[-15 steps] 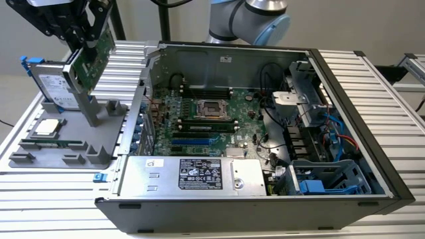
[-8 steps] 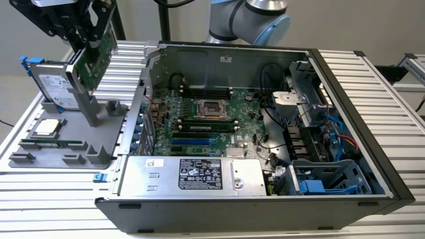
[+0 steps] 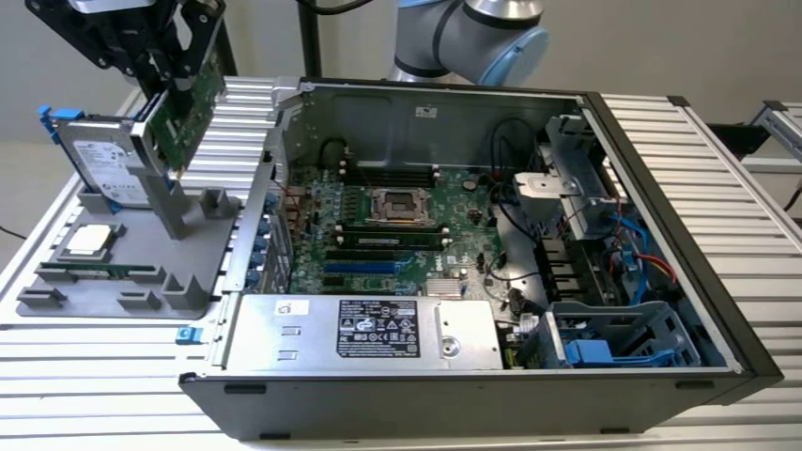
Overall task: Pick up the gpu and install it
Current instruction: 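Pick up the gpu and move the gpu toward the slot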
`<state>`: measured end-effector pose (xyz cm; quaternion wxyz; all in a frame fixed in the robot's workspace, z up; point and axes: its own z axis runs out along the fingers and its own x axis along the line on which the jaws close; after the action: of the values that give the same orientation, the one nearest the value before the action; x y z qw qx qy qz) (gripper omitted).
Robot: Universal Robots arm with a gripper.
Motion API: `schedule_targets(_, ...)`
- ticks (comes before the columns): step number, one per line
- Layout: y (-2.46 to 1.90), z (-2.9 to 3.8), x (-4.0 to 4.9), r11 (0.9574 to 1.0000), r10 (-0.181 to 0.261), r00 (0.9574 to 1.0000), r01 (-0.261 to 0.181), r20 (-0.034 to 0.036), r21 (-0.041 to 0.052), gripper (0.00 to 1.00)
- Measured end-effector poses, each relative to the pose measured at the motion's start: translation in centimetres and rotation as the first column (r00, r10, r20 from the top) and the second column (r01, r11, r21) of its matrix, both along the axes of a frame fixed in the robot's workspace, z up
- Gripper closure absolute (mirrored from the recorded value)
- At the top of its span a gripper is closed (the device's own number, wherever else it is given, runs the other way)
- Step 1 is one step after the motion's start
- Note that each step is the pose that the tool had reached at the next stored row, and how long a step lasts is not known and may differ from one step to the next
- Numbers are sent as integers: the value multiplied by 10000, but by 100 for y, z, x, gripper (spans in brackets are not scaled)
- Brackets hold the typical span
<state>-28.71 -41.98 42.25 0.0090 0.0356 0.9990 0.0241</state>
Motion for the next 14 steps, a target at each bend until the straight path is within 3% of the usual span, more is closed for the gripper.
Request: schedule_targets(14,0,0,90,10000,0,10000,0,0,0,100)
